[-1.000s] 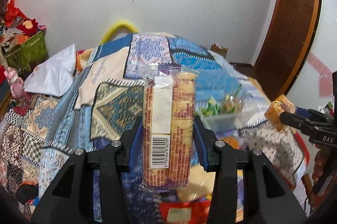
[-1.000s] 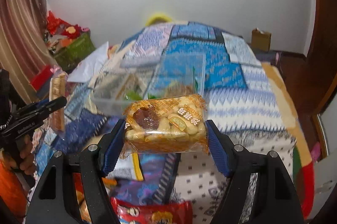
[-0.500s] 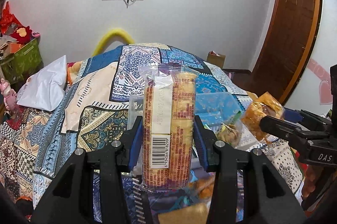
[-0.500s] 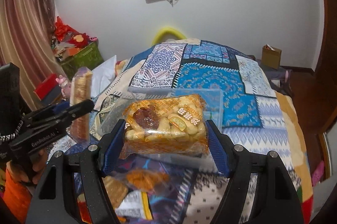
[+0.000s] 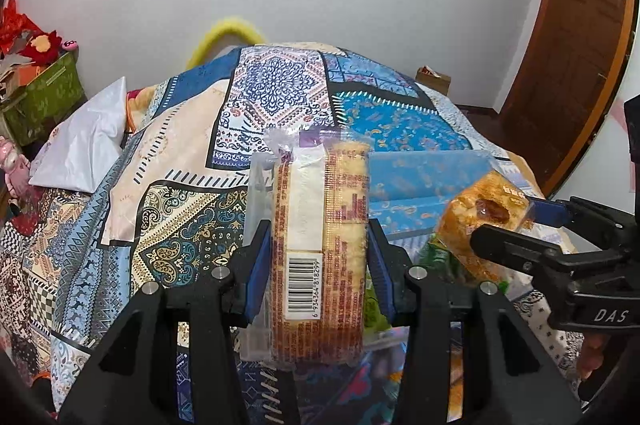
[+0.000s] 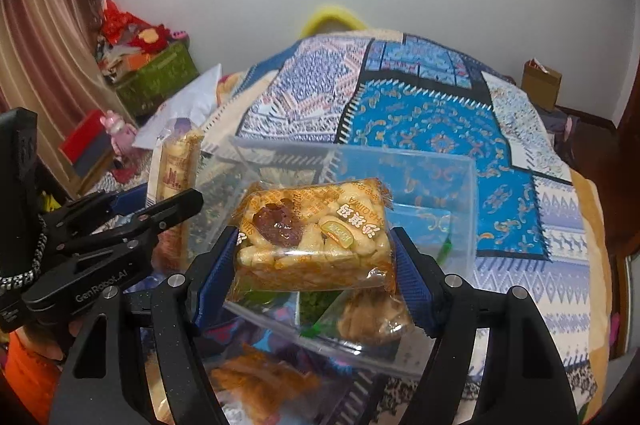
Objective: Organize snacks
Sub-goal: 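Lower the wafer pack and nut bar into the clear box and open both grippers, then grasp the wrapped bread slice with the left gripper and lift it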
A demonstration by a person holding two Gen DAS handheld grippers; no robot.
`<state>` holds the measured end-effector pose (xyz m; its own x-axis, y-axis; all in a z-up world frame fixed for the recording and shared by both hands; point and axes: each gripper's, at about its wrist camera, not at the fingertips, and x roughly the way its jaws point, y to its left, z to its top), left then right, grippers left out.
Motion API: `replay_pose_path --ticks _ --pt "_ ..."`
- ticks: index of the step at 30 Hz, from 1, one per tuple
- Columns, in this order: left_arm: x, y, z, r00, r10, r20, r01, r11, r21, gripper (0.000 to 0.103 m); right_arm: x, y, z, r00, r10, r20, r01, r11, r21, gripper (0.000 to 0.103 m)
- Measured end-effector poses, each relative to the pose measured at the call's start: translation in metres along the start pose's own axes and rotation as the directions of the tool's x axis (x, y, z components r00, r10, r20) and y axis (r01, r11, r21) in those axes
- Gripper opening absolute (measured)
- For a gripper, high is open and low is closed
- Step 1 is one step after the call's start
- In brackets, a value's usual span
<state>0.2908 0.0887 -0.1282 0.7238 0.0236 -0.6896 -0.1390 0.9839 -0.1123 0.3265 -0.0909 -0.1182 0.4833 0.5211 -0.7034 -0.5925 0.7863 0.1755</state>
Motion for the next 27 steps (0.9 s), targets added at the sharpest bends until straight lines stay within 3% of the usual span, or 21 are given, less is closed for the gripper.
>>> replay_pose_path --ticks 14,27 --pt "0.028 0.008 -0.007 0.996 0.000 -0.094 -0.004 0.999 -0.043 0.045 0.027 0.003 -0.004 0.993 -0.100 -0.062 0.095 0.993 -0.075 0.073" --pt "-0.026 0.008 -0.005 0.999 -0.025 -0.046 0.022 0.999 -0.048 0.048 -0.024 0.007 0.001 0.994 -0.104 0.020 0.105 0.992 -0.074 0.073"
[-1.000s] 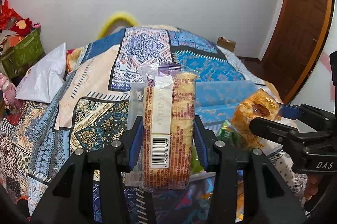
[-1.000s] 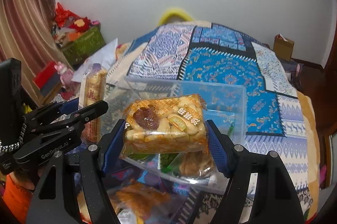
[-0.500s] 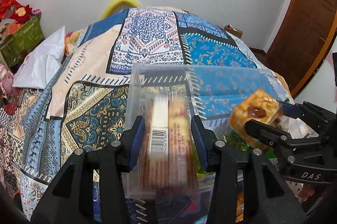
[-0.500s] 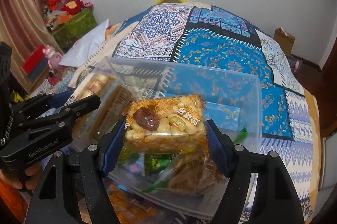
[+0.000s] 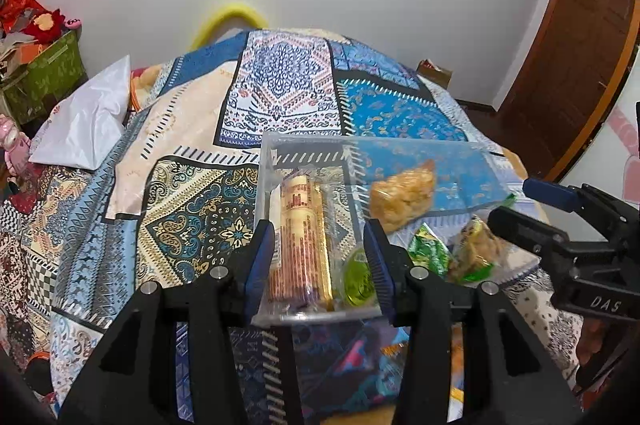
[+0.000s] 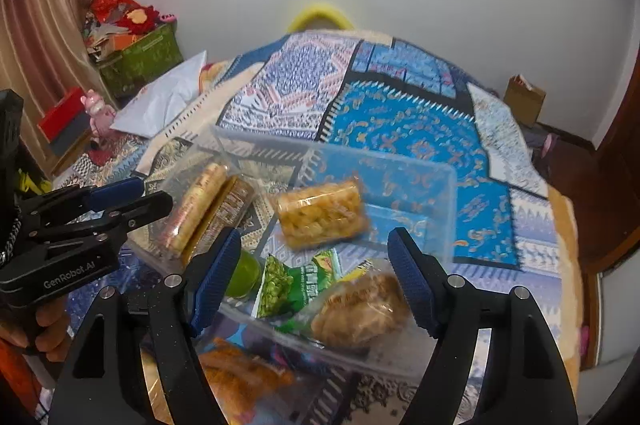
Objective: Organize snacks
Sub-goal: 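Grasp the wrapped bread slice with the left gripper and lift it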
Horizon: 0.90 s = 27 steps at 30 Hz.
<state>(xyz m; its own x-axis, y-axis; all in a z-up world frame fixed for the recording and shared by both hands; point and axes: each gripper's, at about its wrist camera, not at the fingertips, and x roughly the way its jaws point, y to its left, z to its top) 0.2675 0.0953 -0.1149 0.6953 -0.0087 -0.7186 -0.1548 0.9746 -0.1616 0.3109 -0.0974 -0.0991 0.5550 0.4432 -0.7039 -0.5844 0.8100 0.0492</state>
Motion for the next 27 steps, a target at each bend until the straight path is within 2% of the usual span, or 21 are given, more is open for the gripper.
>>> replay_pose_path --ticks 3,6,10,18,27 --pt "-0.018 -0.004 -0.004 1.000 -0.002 0.018 0.001 1.000 0.012 0.056 -0.018 0.001 -0.003 1.000 0.004 0.026 -0.005 1.000 0.006 0.074" --pt "-0.034 -0.010 -0.011 1.000 -0.009 0.023 0.009 1.000 0.030 0.057 -0.033 0.002 -0.007 0.999 0.004 0.046 -0.004 1.000 0.011 0.075" --pt "-0.049 -0.017 -0.024 1.000 -0.020 0.019 0.019 0.999 0.043 0.067 -0.053 0.004 -0.016 0.998 0.003 0.070 -0.004 1.000 0.015 0.076" --pt "-0.050 -0.026 -0.057 0.997 -0.033 -0.065 0.036 0.998 0.054 0.067 -0.073 0.007 -0.044 0.997 0.015 0.072 -0.017 0.999 0.034 0.080" --pt "-0.031 -0.034 -0.095 0.980 -0.073 -0.185 0.082 0.996 0.039 0.067 -0.059 0.002 -0.079 0.999 0.029 -0.016 -0.028 0.998 0.063 0.080"
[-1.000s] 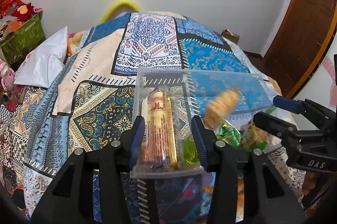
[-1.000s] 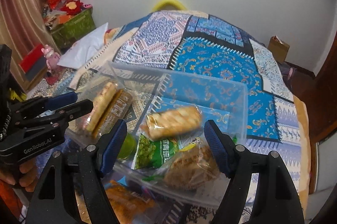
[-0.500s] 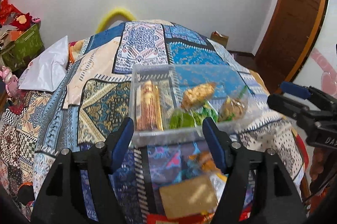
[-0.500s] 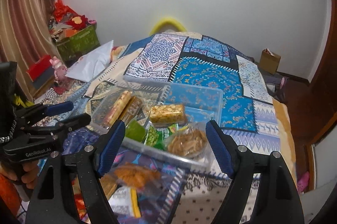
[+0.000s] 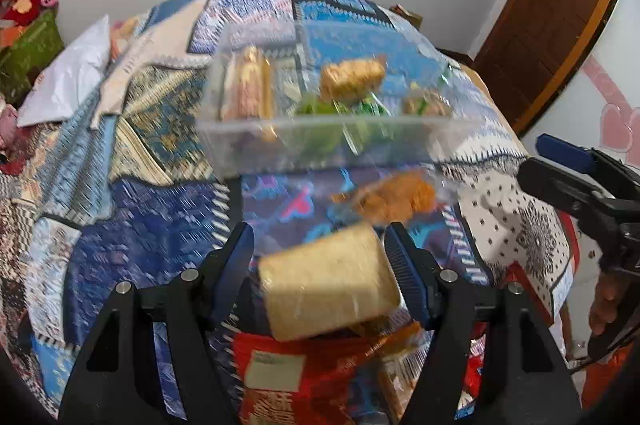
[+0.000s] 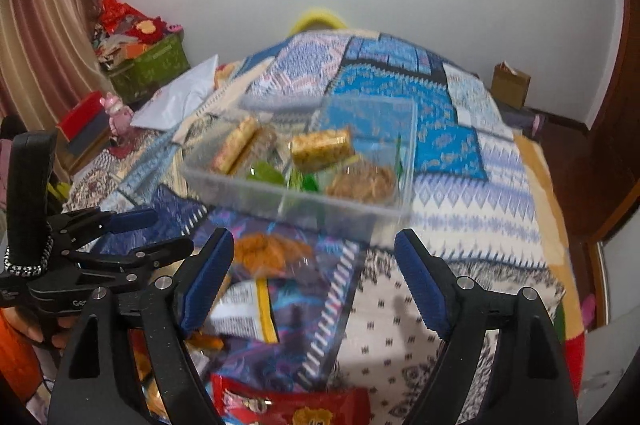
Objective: Organize snacks
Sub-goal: 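Grasp the wrapped bread slice with the left gripper and lift it, then carry the bread slice toward the box while the right gripper grasps an orange snack bag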
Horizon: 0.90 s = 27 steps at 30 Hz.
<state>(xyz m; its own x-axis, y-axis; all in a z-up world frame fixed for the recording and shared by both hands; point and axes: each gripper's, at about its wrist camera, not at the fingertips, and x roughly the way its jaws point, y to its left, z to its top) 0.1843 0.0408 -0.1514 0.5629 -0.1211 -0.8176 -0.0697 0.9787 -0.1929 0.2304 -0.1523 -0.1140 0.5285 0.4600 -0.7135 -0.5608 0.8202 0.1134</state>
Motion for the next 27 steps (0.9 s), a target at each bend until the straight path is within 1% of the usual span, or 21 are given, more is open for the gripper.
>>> replay_pose_path --ticks 5,7,9,14,16,19,21,24,25,27 --pt "0.011 -0.009 -0.010 0.999 -0.018 -0.031 0.019 0.999 0.030 0.067 0.013 -0.001 -0.012 0.999 0.010 -0.046 -0.010 1.000 0.008 0.080" --pt "0.018 -0.009 -0.012 0.999 -0.016 -0.044 0.017 0.999 0.031 0.070 0.015 -0.001 -0.015 0.998 0.014 -0.056 -0.013 1.000 0.014 0.080" --pt "0.021 -0.006 -0.013 0.999 0.001 -0.035 0.001 0.999 0.034 0.073 0.020 -0.001 -0.017 0.997 0.022 -0.069 -0.021 1.000 0.020 0.080" --pt "0.024 0.003 -0.013 0.999 -0.039 -0.016 0.039 0.999 0.032 0.075 0.035 0.004 -0.017 0.993 0.041 -0.109 -0.040 0.999 0.011 0.080" --pt "0.024 0.006 -0.013 0.999 -0.047 -0.017 0.047 0.998 0.032 0.078 0.043 0.008 -0.017 0.990 0.054 -0.129 -0.053 0.999 0.005 0.080" --pt "0.023 0.013 -0.014 0.999 -0.049 -0.018 0.049 0.998 0.026 0.080 0.057 0.013 -0.015 0.985 0.067 -0.160 -0.069 0.998 -0.005 0.080" --pt "0.023 0.015 -0.015 0.999 -0.042 -0.015 0.042 0.999 0.034 0.081 0.065 0.016 -0.014 0.982 0.066 -0.177 -0.070 0.997 -0.015 0.080" --pt "0.022 0.020 -0.017 1.000 -0.009 -0.013 0.009 0.999 0.043 0.081 0.075 0.020 -0.012 0.979 0.057 -0.196 -0.066 0.997 -0.037 0.080" --pt "0.023 0.023 -0.017 1.000 -0.005 -0.015 0.005 0.999 0.046 0.084 0.079 0.022 -0.011 0.978 0.056 -0.201 -0.065 0.997 -0.042 0.080" --pt "0.029 0.028 -0.018 0.999 0.009 -0.050 -0.008 0.999 0.032 0.084 0.086 0.022 -0.010 0.973 0.071 -0.219 -0.083 0.996 -0.042 0.080"
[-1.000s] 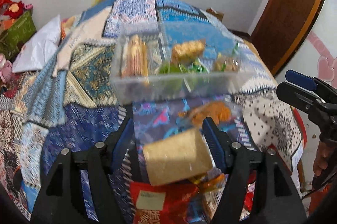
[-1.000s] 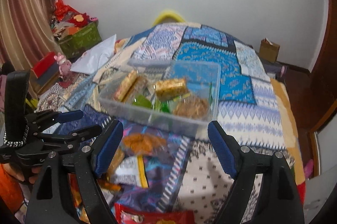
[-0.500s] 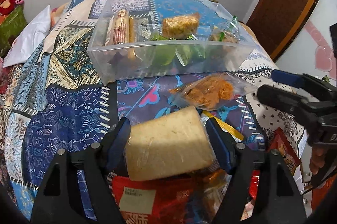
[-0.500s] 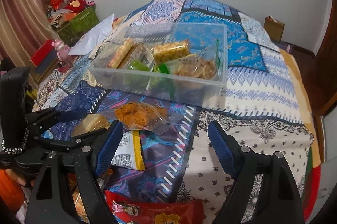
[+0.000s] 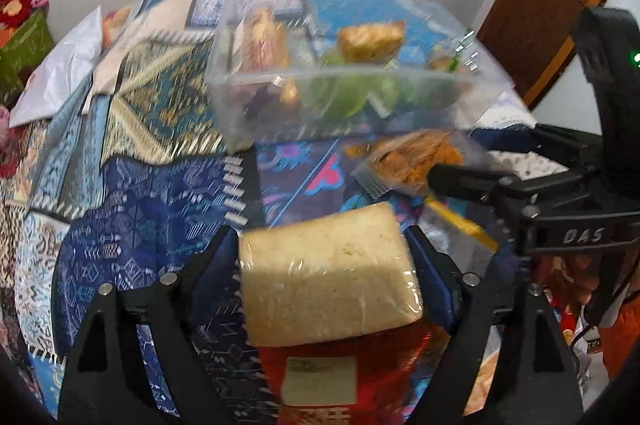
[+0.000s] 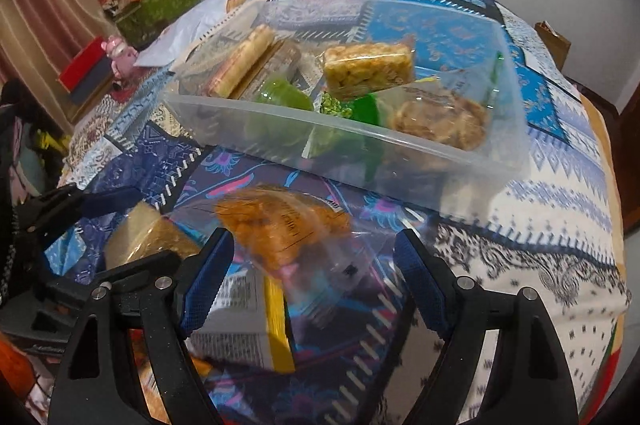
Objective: Organize snacks
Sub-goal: 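Carry the bread slice toward the box while the right gripper grasps an orange snack bag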
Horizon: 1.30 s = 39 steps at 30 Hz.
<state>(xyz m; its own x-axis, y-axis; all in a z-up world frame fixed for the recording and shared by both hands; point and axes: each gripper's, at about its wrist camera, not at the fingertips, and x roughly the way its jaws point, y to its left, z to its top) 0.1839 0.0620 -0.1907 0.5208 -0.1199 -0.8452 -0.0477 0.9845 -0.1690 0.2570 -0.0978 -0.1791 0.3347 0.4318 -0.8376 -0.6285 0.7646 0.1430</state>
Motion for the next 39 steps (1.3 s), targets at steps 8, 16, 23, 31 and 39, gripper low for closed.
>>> replay_pose_path --ticks 8,16,23,31,39 --pt "0.015 0.028 -0.005 1.000 -0.017 -0.022 0.015 0.995 -0.100 0.083 0.019 0.004 0.005 0.998 0.037 -0.048 -0.037 0.999 -0.003 0.080" --pt "0.006 0.035 -0.006 0.999 0.001 0.033 0.003 0.994 -0.113 0.080 0.024 0.013 0.014 0.997 0.045 -0.055 -0.047 0.998 -0.033 0.080" --pt "-0.007 0.040 -0.005 0.996 0.033 0.077 -0.024 0.994 -0.107 0.080 0.036 0.016 0.021 0.993 0.075 -0.094 -0.076 0.997 -0.011 0.087" --pt "-0.018 0.049 -0.006 0.994 0.050 0.102 -0.038 0.992 -0.118 0.080 0.026 0.030 0.022 0.999 0.044 -0.013 -0.045 0.994 -0.100 0.075" --pt "-0.029 0.050 -0.005 0.991 0.058 0.124 -0.042 0.991 -0.127 0.080 0.018 0.035 0.017 0.995 0.094 -0.026 -0.097 0.986 -0.135 0.017"
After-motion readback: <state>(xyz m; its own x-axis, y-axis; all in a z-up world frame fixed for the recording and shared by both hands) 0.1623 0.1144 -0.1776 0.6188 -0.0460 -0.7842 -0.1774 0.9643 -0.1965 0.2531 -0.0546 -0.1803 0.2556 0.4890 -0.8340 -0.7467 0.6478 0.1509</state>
